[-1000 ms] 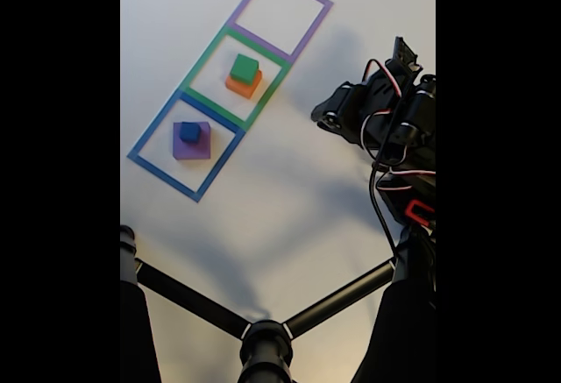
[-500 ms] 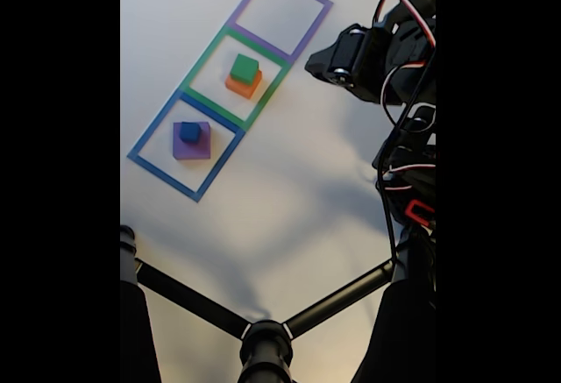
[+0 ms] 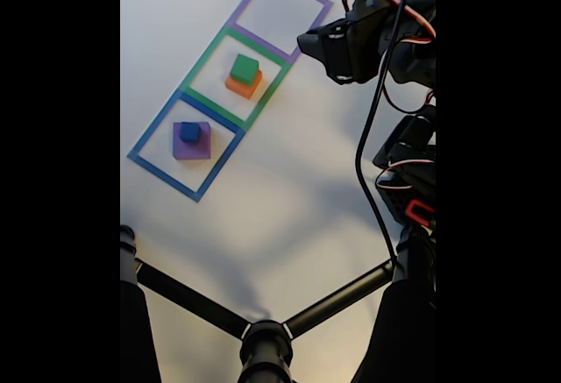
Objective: Tower of hanoi
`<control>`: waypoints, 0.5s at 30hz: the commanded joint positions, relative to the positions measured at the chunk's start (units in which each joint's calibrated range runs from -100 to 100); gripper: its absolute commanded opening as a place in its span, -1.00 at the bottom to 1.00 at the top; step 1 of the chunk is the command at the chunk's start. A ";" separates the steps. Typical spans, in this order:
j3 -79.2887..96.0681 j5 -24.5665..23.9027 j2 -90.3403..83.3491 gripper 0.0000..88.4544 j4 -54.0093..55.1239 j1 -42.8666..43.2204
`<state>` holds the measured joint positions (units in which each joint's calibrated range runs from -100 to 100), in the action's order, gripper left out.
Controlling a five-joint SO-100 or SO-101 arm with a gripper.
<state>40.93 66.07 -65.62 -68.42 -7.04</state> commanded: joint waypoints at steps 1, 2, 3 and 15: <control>1.73 25.11 -5.38 -0.97 -0.26 -2.68; 2.01 27.13 -6.50 -0.97 -1.47 -2.99; 1.92 28.42 -7.38 -0.97 -2.60 -3.22; 11.73 33.93 -13.87 -0.77 -1.55 -11.15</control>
<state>50.39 98.49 -79.32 -71.37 -15.53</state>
